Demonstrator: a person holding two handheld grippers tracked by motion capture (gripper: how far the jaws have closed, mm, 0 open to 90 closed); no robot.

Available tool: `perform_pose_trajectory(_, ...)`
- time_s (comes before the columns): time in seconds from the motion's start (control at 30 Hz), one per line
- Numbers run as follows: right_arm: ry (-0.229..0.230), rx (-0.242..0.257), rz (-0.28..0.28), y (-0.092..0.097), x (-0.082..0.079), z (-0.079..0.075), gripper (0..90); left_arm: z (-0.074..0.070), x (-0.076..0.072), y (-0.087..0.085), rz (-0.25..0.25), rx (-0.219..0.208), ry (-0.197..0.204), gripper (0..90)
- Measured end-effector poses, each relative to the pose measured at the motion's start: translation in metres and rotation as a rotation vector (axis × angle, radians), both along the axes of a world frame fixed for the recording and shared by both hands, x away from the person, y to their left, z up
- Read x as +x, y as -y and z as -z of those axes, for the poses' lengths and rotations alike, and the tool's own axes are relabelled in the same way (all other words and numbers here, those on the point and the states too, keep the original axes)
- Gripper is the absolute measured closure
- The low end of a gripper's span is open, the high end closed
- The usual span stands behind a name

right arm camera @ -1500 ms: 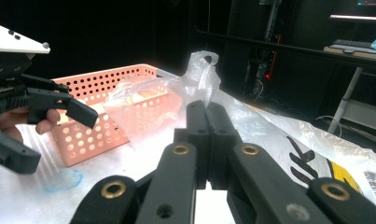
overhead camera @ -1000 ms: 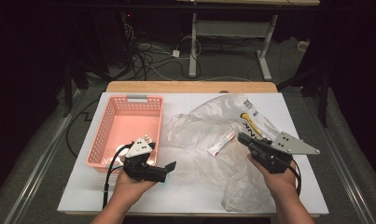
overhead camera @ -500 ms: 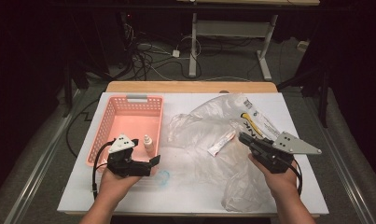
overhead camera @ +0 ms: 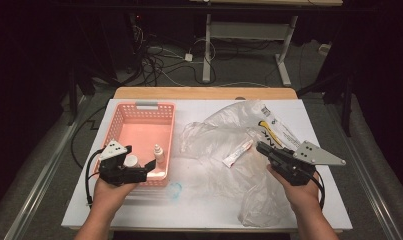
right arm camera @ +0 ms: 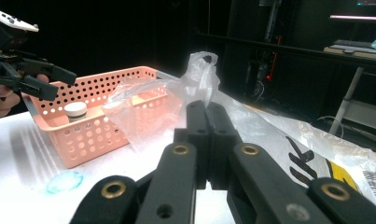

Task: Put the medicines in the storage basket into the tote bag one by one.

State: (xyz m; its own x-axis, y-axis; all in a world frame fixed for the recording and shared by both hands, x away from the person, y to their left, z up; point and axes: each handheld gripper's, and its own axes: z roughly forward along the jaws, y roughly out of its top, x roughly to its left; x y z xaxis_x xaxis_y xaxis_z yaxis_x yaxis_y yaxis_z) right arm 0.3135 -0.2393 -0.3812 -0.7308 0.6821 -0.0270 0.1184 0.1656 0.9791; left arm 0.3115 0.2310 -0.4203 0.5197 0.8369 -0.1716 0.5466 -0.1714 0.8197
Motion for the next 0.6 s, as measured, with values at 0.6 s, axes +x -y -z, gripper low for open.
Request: perform_pose_trajectory(0.6,-0.002,0.000,0.004,0.000,0.000,0.000,90.0,0.003,0.003,-0.035,-0.090,0.022,-0.055,3.3)
